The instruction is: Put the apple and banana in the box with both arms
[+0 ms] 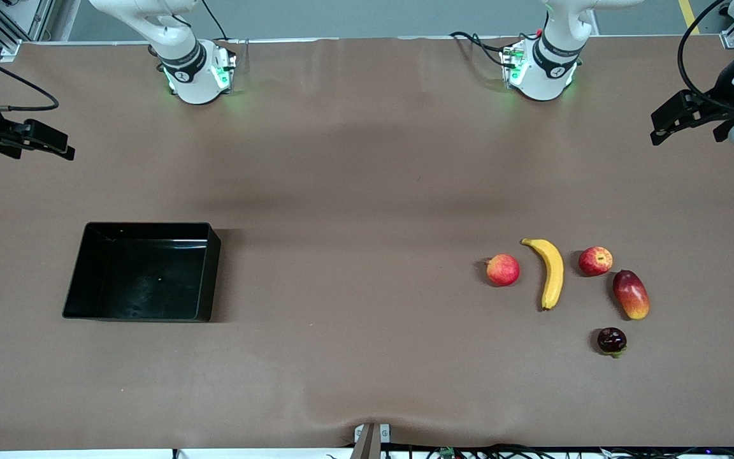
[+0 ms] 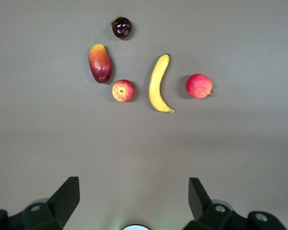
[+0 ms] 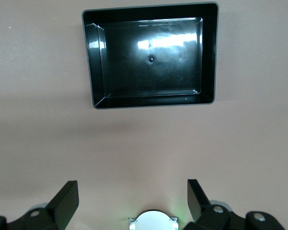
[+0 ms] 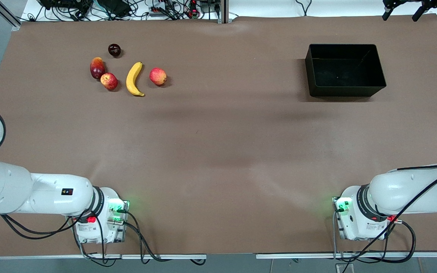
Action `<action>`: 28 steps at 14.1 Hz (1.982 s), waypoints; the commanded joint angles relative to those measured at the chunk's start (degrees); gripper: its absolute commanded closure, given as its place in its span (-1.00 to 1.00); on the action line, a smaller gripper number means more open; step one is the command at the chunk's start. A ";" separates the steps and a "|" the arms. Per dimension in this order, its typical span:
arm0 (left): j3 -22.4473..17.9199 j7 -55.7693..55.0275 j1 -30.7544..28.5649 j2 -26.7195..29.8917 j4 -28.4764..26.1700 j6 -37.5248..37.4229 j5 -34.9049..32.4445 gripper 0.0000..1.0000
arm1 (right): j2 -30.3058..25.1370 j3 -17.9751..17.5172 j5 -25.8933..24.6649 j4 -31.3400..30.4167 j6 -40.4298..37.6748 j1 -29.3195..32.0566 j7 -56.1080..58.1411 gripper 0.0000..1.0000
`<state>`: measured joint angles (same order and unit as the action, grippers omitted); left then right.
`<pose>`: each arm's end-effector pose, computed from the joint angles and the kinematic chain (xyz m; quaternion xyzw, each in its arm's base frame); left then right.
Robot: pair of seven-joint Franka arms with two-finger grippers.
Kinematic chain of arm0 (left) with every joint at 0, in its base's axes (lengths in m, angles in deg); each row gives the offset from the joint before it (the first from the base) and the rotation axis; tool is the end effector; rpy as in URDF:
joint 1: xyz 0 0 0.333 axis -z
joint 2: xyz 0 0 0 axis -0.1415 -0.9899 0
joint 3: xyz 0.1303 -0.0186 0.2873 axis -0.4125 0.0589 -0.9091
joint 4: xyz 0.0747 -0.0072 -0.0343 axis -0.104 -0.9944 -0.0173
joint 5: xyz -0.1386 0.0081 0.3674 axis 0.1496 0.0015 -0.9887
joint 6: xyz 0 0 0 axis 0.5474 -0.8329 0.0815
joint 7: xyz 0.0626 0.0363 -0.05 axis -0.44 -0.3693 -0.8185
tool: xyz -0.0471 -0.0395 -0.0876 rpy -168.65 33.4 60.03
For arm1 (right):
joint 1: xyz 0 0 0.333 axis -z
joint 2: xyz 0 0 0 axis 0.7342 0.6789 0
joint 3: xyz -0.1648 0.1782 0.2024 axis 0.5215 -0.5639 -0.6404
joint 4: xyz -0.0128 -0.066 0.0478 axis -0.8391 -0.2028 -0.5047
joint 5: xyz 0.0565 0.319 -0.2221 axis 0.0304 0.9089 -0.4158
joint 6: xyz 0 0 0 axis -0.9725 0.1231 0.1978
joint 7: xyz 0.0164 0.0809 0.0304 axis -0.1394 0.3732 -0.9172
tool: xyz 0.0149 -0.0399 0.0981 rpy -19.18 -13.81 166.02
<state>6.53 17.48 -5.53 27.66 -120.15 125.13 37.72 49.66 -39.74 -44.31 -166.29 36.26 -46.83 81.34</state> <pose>0.5219 -0.0590 0.6672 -0.9998 -0.0066 0.0051 0.0195 0.5332 -0.0123 0.6196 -0.9967 0.0279 0.0749 0.0173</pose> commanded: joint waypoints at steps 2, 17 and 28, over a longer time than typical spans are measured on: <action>0.16 0.70 -0.49 -1.36 1.74 -0.68 0.00 -1.00 | -0.36 -0.55 -0.55 -0.04 -0.08 0.82 0.75 -1.00; 0.16 0.26 -1.28 -8.99 0.60 3.44 -1.76 -1.00 | 7.37 -0.55 -0.38 -3.29 8.17 5.30 6.29 -1.00; -0.02 -4.22 -9.71 -24.46 -12.76 29.91 -1.93 -1.00 | 20.19 -0.46 -3.28 -8.92 32.24 10.83 13.22 -1.00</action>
<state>6.06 14.03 -13.33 4.38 -131.81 153.26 36.62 67.41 -39.49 -46.69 -175.48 66.04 -38.63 91.99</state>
